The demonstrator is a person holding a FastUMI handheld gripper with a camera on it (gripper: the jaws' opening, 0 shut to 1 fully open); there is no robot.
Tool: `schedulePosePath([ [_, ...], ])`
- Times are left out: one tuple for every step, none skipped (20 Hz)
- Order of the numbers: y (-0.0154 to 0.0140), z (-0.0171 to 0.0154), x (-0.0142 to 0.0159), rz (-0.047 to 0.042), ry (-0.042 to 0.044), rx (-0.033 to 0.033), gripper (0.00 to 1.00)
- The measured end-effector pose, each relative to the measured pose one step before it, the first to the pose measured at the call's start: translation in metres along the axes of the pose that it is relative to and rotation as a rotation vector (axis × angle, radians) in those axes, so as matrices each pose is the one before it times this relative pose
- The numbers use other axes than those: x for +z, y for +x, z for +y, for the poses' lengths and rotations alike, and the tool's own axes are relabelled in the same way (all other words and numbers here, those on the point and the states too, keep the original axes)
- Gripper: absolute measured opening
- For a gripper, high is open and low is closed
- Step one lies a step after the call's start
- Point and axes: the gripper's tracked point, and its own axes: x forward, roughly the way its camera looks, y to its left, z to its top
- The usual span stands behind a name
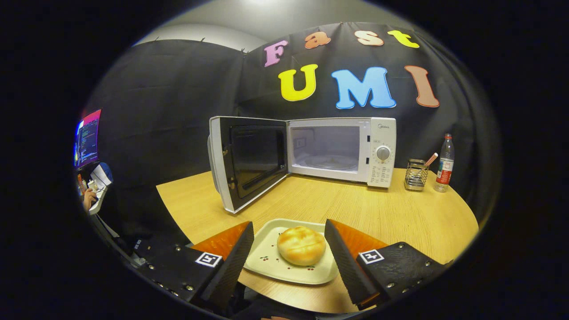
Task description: Open the microwave, put the food inside, and close the microwave door.
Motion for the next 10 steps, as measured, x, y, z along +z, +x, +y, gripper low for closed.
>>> schedulePosePath([
  [0.00498,-0.00216,-0.00898,0.03186,0.00119,0.00704,0.97],
  [0.00475,-0.00315,-0.00552,0.02182,0.00388,0.00557,0.96],
  [0.00212,-0.00625,-0.00483,0.01467,0.00224,-0.01324,0.97],
  [0.00371,-0.00601,-0.00517,0.02438,-0.00745,-0.01416,0.97],
  [0.00429,-0.00007,-0.00739,0.02652,-0.00887,-0.00544,0.97],
  [0.00354,-0.00002,-0.00635,0.02663,-0.01261,-0.00236,0.97],
  [0.00193,0.00042,-0.00588,0.01884,-0.01806,-0.00752,0.97],
  [0.00074,0.00053,-0.00314,0.01207,-0.02694,-0.01048,0.96],
  [0.00209,-0.00229,-0.00175,0.00863,-0.02399,-0.01177,0.97],
  [-0.00053,-0.00149,0.00169,-0.00306,-0.00257,-0.01076,0.97],
])
